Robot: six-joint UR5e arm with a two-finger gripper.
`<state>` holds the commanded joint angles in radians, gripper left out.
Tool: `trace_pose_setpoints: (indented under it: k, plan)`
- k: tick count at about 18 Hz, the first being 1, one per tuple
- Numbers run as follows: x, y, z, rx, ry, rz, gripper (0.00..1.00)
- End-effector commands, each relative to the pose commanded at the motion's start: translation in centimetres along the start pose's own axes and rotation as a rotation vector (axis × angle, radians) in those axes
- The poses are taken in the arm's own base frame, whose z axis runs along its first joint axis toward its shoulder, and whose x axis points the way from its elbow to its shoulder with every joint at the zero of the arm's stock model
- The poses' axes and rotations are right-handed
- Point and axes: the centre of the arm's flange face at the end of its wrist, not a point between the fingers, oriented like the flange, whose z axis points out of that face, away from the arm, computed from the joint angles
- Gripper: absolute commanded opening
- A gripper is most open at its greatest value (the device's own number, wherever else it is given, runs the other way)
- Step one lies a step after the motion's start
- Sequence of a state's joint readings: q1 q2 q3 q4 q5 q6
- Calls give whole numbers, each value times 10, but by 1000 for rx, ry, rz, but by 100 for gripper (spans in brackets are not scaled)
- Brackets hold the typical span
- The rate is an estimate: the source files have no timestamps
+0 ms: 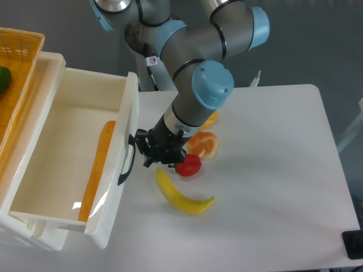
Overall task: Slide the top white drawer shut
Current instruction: 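Lower the gripper and carry it over the fruit to the drawer front, then push the drawer front with the gripper, sliding the drawer into the unit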
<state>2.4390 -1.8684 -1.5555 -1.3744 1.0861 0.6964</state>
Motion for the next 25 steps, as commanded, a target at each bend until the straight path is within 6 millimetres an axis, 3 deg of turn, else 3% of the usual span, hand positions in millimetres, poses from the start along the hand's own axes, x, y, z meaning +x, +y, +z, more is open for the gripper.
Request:
trace_pose_setpoints:
  k: [17, 25]
  plan:
    - [29, -9, 8, 6, 30, 26, 10]
    - [58, -17, 20, -11, 40, 47, 11]
